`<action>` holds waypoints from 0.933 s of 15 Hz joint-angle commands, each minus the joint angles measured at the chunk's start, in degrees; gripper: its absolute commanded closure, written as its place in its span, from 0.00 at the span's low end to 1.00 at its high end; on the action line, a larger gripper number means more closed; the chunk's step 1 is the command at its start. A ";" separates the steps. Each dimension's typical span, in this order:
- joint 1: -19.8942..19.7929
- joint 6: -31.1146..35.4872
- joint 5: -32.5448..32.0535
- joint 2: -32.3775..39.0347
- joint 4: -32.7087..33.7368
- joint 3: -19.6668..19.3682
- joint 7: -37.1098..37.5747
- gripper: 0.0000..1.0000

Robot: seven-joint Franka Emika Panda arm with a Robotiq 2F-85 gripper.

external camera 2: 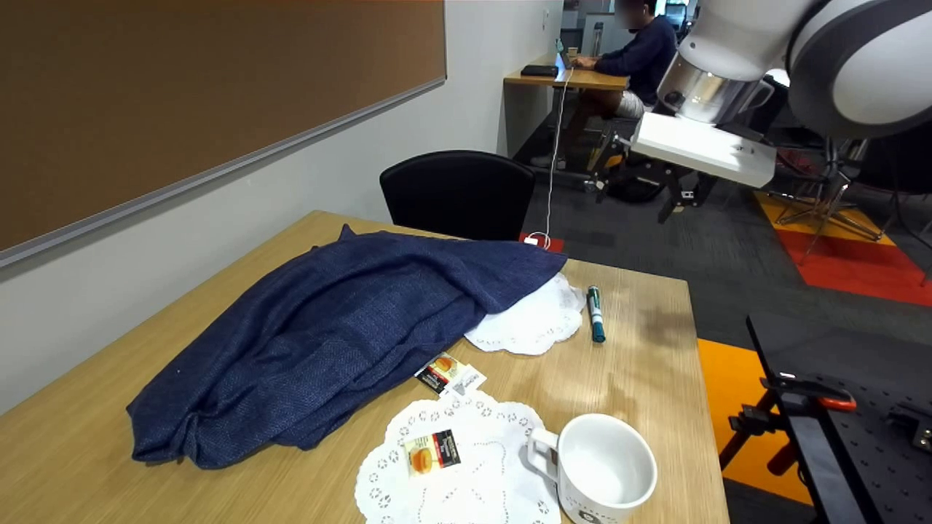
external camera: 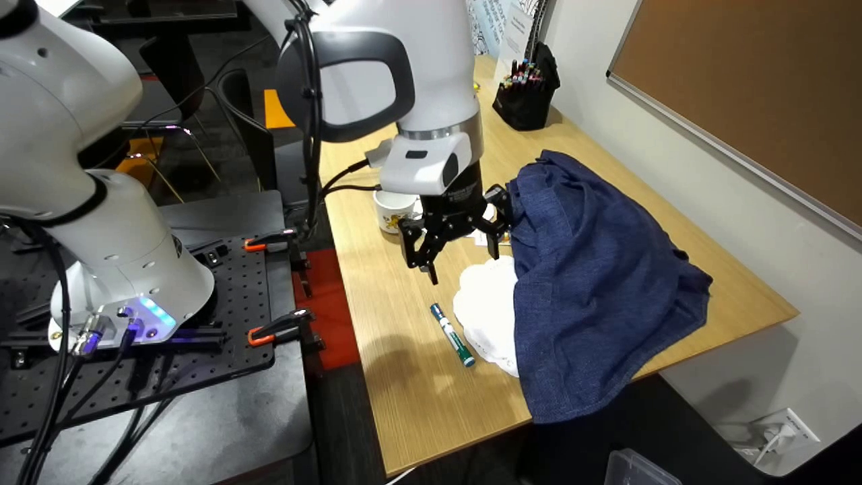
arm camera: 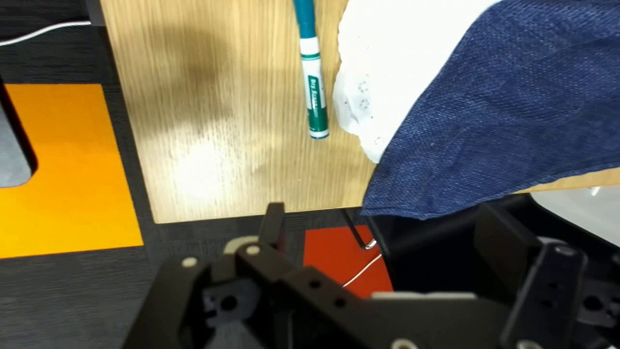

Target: Put the marker into the mug.

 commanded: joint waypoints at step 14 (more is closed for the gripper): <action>5.82 20.02 -1.60 16.04 -2.06 -8.00 -1.77 0.00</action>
